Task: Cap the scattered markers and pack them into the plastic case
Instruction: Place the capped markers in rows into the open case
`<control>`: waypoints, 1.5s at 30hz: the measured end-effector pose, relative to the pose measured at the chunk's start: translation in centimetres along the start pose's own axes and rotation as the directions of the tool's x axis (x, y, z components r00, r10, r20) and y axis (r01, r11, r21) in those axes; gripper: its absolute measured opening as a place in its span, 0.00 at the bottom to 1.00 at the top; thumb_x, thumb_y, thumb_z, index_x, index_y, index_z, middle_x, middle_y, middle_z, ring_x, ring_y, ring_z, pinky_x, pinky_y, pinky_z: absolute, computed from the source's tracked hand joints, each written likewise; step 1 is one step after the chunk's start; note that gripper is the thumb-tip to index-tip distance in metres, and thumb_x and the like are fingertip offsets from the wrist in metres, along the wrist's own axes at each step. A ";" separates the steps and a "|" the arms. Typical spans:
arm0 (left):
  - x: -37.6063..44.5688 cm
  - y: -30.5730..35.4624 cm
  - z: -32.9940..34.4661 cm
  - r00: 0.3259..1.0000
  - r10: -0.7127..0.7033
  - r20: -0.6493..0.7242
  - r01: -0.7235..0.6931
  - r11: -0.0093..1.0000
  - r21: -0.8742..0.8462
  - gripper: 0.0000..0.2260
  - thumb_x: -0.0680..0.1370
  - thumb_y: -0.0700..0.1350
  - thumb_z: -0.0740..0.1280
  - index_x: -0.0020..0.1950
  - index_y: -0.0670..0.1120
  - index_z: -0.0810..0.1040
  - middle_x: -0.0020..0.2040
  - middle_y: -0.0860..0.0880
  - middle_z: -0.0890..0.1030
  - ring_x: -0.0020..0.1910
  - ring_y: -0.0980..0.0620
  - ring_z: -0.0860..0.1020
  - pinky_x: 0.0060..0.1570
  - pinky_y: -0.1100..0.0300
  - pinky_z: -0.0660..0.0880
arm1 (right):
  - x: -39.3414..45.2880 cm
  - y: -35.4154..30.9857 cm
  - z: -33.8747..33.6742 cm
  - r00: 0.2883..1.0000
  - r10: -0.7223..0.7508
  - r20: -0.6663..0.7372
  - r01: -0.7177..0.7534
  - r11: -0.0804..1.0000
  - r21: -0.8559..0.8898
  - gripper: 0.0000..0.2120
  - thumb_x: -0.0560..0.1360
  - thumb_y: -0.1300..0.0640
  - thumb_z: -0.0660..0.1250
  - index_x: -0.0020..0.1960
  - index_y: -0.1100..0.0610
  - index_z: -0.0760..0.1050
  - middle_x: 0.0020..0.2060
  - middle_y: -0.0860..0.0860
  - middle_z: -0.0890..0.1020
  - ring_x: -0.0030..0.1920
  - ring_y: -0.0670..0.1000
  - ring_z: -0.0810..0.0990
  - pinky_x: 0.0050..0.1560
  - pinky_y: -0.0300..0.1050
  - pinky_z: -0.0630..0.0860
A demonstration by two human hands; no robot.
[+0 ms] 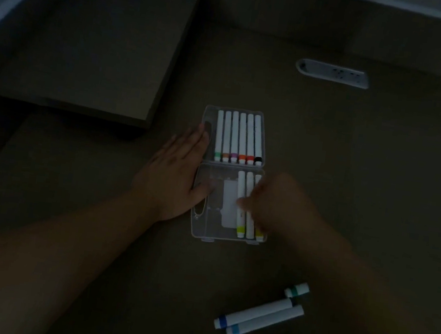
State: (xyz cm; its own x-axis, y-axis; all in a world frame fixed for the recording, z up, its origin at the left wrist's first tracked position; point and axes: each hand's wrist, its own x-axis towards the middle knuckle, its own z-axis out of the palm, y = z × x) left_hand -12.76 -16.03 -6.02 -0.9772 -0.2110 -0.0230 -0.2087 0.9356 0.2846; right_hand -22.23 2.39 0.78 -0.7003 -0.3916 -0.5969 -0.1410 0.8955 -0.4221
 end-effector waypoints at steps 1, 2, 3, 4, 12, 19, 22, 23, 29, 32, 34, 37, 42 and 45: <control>0.0 -0.1 0.1 1.000 0.005 -0.003 -0.004 1.000 0.006 0.40 0.78 0.67 0.54 0.80 0.49 0.39 0.80 0.52 0.39 0.78 0.55 0.40 0.75 0.55 0.41 | -0.7 0.7 -1.1 1.000 0.019 -0.005 -0.019 0.999 0.043 0.07 0.76 0.49 0.69 0.47 0.53 0.77 0.40 0.51 0.80 0.40 0.47 0.80 0.42 0.45 0.78; -0.1 -0.2 0.1 1.000 0.007 -0.006 -0.006 1.000 0.011 0.40 0.78 0.67 0.53 0.80 0.49 0.40 0.80 0.52 0.39 0.78 0.55 0.40 0.75 0.55 0.41 | -1.5 1.7 -2.3 0.999 0.035 -0.033 -0.032 0.997 0.075 0.06 0.77 0.51 0.68 0.45 0.53 0.77 0.39 0.51 0.80 0.39 0.48 0.80 0.41 0.45 0.78; 0.0 -0.2 0.2 1.000 0.009 -0.009 -0.009 1.000 0.013 0.40 0.78 0.67 0.53 0.80 0.49 0.40 0.80 0.52 0.39 0.78 0.55 0.41 0.75 0.55 0.41 | -2.4 3.1 -3.8 0.996 0.050 -0.076 -0.042 0.994 0.101 0.06 0.77 0.52 0.68 0.44 0.54 0.77 0.37 0.52 0.80 0.38 0.48 0.80 0.39 0.44 0.77; 0.0 -0.1 0.2 1.000 0.008 -0.008 -0.007 1.000 0.014 0.39 0.78 0.68 0.52 0.80 0.49 0.40 0.80 0.52 0.39 0.78 0.55 0.41 0.74 0.56 0.41 | -3.2 4.7 -5.0 0.991 0.067 -0.113 -0.054 0.991 0.119 0.06 0.77 0.53 0.68 0.44 0.55 0.78 0.36 0.52 0.81 0.36 0.48 0.80 0.38 0.44 0.76; -0.1 0.1 0.0 1.000 -0.022 0.016 0.021 1.000 0.014 0.39 0.78 0.66 0.53 0.80 0.50 0.41 0.80 0.52 0.40 0.78 0.54 0.43 0.75 0.53 0.44 | -8.1 12.8 -5.2 0.999 0.033 -0.004 -0.033 0.997 -0.073 0.08 0.76 0.56 0.69 0.46 0.43 0.73 0.47 0.44 0.77 0.45 0.41 0.76 0.42 0.35 0.72; -0.2 0.5 -0.1 0.999 -0.029 0.021 0.028 1.000 0.014 0.38 0.79 0.64 0.55 0.80 0.50 0.41 0.80 0.53 0.39 0.78 0.55 0.43 0.74 0.55 0.43 | -8.7 13.3 -2.6 0.984 -0.128 0.126 0.165 0.921 -0.354 0.14 0.78 0.52 0.66 0.61 0.40 0.70 0.59 0.40 0.66 0.61 0.42 0.69 0.63 0.41 0.71; -0.2 0.5 -0.1 0.999 -0.024 0.021 0.024 1.000 0.013 0.38 0.79 0.64 0.55 0.80 0.50 0.41 0.80 0.53 0.40 0.78 0.55 0.42 0.74 0.54 0.44 | -7.9 13.6 -2.0 0.989 -0.113 0.097 0.141 0.919 -0.368 0.14 0.77 0.51 0.66 0.62 0.41 0.71 0.61 0.43 0.70 0.58 0.43 0.70 0.61 0.40 0.72; -0.2 0.4 0.0 1.000 -0.020 0.017 0.020 1.000 0.016 0.38 0.79 0.65 0.54 0.80 0.50 0.41 0.80 0.53 0.40 0.78 0.55 0.43 0.74 0.54 0.44 | -7.7 13.5 -1.9 0.991 -0.107 0.079 0.129 0.925 -0.358 0.14 0.77 0.51 0.66 0.61 0.41 0.72 0.60 0.43 0.70 0.58 0.43 0.71 0.60 0.40 0.72; -0.2 0.2 0.2 0.999 -0.034 0.016 0.033 0.999 0.011 0.38 0.78 0.66 0.54 0.80 0.51 0.40 0.80 0.53 0.41 0.78 0.56 0.42 0.75 0.52 0.45 | -5.7 11.4 -1.9 0.982 -0.188 -0.009 0.172 0.917 -0.361 0.12 0.78 0.50 0.65 0.60 0.41 0.72 0.61 0.44 0.71 0.56 0.43 0.71 0.57 0.41 0.73; -0.2 0.5 0.0 0.999 -0.033 0.018 0.033 0.999 0.002 0.38 0.78 0.65 0.55 0.80 0.50 0.40 0.80 0.52 0.41 0.78 0.55 0.43 0.75 0.53 0.44 | -4.7 10.1 -2.0 0.963 -0.267 -0.026 0.230 0.875 -0.427 0.13 0.78 0.51 0.65 0.61 0.42 0.72 0.63 0.45 0.69 0.61 0.46 0.71 0.60 0.42 0.71; -0.2 0.5 -0.1 0.999 -0.030 0.010 0.030 0.999 0.011 0.38 0.78 0.65 0.55 0.80 0.50 0.41 0.80 0.52 0.41 0.78 0.55 0.43 0.74 0.54 0.44 | -4.2 9.6 -2.0 0.954 -0.297 -0.036 0.247 0.849 -0.467 0.13 0.78 0.52 0.65 0.62 0.42 0.73 0.63 0.46 0.70 0.62 0.46 0.70 0.61 0.42 0.70; -0.2 0.4 -0.2 1.000 -0.028 0.009 0.028 1.000 0.004 0.38 0.78 0.65 0.54 0.80 0.50 0.40 0.80 0.53 0.40 0.78 0.55 0.42 0.74 0.54 0.43 | -4.0 9.1 -2.0 0.964 -0.265 -0.031 0.221 0.858 -0.463 0.13 0.78 0.54 0.64 0.61 0.42 0.73 0.64 0.47 0.71 0.63 0.47 0.70 0.64 0.44 0.70; -0.1 -0.1 0.0 1.000 -0.010 0.006 0.010 1.000 0.013 0.39 0.78 0.68 0.52 0.80 0.51 0.38 0.80 0.53 0.39 0.79 0.55 0.42 0.76 0.52 0.46 | -5.3 8.6 -1.8 0.971 -0.016 -0.239 0.010 1.000 -0.027 0.10 0.77 0.53 0.66 0.56 0.43 0.70 0.49 0.46 0.75 0.48 0.43 0.74 0.49 0.43 0.76; -0.2 -0.2 0.0 1.000 -0.007 -0.002 0.007 1.000 0.007 0.39 0.78 0.68 0.52 0.80 0.51 0.38 0.80 0.53 0.39 0.79 0.55 0.42 0.76 0.52 0.45 | -4.7 8.3 -0.8 0.956 0.214 -0.203 -0.190 0.973 0.133 0.09 0.76 0.45 0.67 0.46 0.50 0.73 0.41 0.48 0.78 0.40 0.46 0.78 0.41 0.44 0.77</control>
State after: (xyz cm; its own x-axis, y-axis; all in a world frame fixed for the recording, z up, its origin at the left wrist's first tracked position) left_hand -12.57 -16.15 -6.05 -0.9756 -0.2181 -0.0235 -0.2159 0.9360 0.2780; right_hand -20.65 11.88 0.64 -0.8411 -0.1395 -0.5225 0.0889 0.9174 -0.3880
